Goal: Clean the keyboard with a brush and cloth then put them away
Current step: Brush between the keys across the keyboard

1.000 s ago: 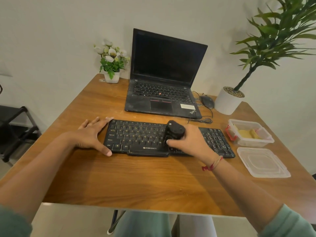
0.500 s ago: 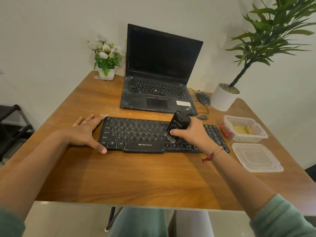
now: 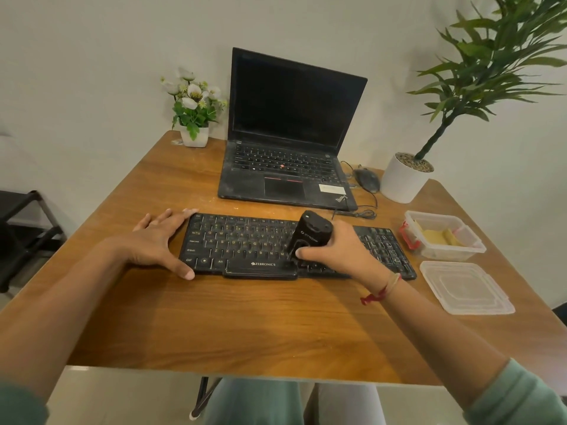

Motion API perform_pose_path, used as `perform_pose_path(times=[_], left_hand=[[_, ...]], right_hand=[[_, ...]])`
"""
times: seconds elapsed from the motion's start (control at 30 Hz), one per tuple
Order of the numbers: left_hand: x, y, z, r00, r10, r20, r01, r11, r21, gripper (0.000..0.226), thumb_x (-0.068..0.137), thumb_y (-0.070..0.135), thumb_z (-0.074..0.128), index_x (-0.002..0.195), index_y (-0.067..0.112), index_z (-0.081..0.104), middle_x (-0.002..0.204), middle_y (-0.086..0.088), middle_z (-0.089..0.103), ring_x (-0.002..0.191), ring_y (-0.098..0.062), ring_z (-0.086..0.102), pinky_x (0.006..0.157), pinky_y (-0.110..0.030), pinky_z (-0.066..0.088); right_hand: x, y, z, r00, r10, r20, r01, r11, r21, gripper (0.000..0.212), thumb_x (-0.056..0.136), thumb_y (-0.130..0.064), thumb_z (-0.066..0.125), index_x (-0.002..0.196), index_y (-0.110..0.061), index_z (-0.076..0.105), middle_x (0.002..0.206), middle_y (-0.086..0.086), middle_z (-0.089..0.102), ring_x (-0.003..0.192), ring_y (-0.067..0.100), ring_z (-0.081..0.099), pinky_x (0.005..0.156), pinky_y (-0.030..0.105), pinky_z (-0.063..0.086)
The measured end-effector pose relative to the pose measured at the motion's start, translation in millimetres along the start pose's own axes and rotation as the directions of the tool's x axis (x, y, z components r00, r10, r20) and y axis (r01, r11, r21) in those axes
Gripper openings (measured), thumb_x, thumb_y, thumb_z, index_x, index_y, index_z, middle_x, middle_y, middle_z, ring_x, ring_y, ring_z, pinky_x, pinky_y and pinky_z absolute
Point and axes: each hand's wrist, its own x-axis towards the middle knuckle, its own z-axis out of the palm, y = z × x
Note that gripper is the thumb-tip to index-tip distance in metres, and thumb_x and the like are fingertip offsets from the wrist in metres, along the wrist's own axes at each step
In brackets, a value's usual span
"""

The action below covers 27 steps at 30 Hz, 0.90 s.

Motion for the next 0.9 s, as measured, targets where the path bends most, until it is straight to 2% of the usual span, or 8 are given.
perform_pose_path(times=[0.1,0.17,0.33,0.47,0.63,0.73,0.8,0.9], left_hand=[[-0.2,0.1,-1.0,1.0,0.004,0.0,-0.004,1.0,0.007,0.145,0.025,0.084,0.066,0.142,0.048,-0.011,0.158,0.001,-0.002,0.141,-0.009,-0.017,0.112,-0.037,-0.019],[-0.2,0.8,-0.6,1.0,0.006,-0.002,-0.006,1.0,0.003,0.145,0.025,0.084,0.066,0.142,0.048,-0.011,0.158,0.002,-0.002,0.141,-0.009,-0.017,0.112,-0.037,-0.019],[-0.8,0.3,-0.3,1.0,0.002,-0.002,-0.002,1.0,0.005,0.145,0.024,0.084,0.065,0.142,0.048,-0.011,0.158,0.002,-0.001,0.142,-0.009,-0.016,0.112,-0.037,-0.019],[-1.1,1.6,-0.7,1.0,-0.004,0.004,0.004,1.0,0.0,0.145,0.023,0.085,0.065,0.142,0.049,-0.011,0.158,0.001,-0.002,0.141,-0.01,-0.016,0.112,-0.036,-0.018],[-4.7,7.2,-0.2,1.0,0.0,-0.019,0.0,1.0,-0.02,0.144,0.024,0.079,0.067,0.143,0.047,-0.008,0.158,0.003,0.0,0.141,-0.008,-0.015,0.111,-0.034,-0.018],[-4.5,5.9,-2.1,1.0,-0.004,0.005,0.005,1.0,-0.019,0.145,0.024,0.081,0.067,0.142,0.049,-0.009,0.158,0.002,-0.002,0.141,-0.008,-0.017,0.111,-0.035,-0.019],[-4.5,6.8,-2.5,1.0,-0.003,0.016,0.004,1.0,-0.02,0.146,0.023,0.082,0.067,0.142,0.048,-0.01,0.158,0.002,-0.003,0.141,-0.008,-0.018,0.111,-0.036,-0.02],[-6.3,10.0,-2.3,1.0,-0.008,0.02,0.008,1.0,-0.017,0.15,0.021,0.083,0.065,0.143,0.045,-0.012,0.158,0.001,-0.005,0.14,-0.008,-0.018,0.111,-0.035,-0.02]], right_hand=[[7.7,6.1,-12.0,0.995,0.06,-0.077,-0.057,0.998,0.041,0.024,0.07,-0.02,0.079,0.085,-0.015,0.06,0.087,0.005,0.068,0.082,0.018,0.065,0.072,0.034,0.056],[11.6,11.5,-17.4,0.983,0.104,-0.154,-0.1,0.994,0.035,0.029,0.07,-0.022,0.079,0.089,-0.009,0.062,0.09,0.007,0.069,0.084,0.019,0.065,0.074,0.038,0.057],[-2.7,7.3,-1.2,1.0,0.011,-0.017,-0.011,1.0,-0.023,0.027,0.068,-0.02,0.079,0.079,-0.002,0.062,0.075,0.009,0.067,0.067,0.017,0.061,0.063,0.038,0.053],[9.9,18.3,-20.2,0.979,0.101,-0.179,-0.104,0.994,-0.01,0.029,0.069,-0.024,0.078,0.09,-0.008,0.064,0.085,0.004,0.068,0.08,0.017,0.064,0.069,0.031,0.055],[-7.2,9.3,-0.3,1.0,0.022,-0.015,-0.022,1.0,-0.014,0.024,0.07,-0.02,0.078,0.081,-0.007,0.063,0.08,0.008,0.069,0.074,0.02,0.066,0.062,0.031,0.054],[1.9,17.6,-14.9,0.985,0.074,-0.155,-0.076,0.997,-0.005,0.023,0.071,-0.022,0.078,0.084,-0.014,0.061,0.082,0.002,0.067,0.078,0.015,0.065,0.065,0.026,0.053],[4.7,22.8,-18.1,0.965,0.123,-0.232,-0.122,0.992,0.018,0.024,0.07,-0.023,0.078,0.084,-0.014,0.061,0.083,0.002,0.067,0.081,0.018,0.065,0.07,0.031,0.055],[-6.3,13.3,-0.8,0.991,0.08,-0.11,-0.077,0.996,0.039,0.025,0.068,-0.023,0.08,0.081,-0.011,0.063,0.081,0.004,0.069,0.078,0.016,0.066,0.069,0.033,0.056]])
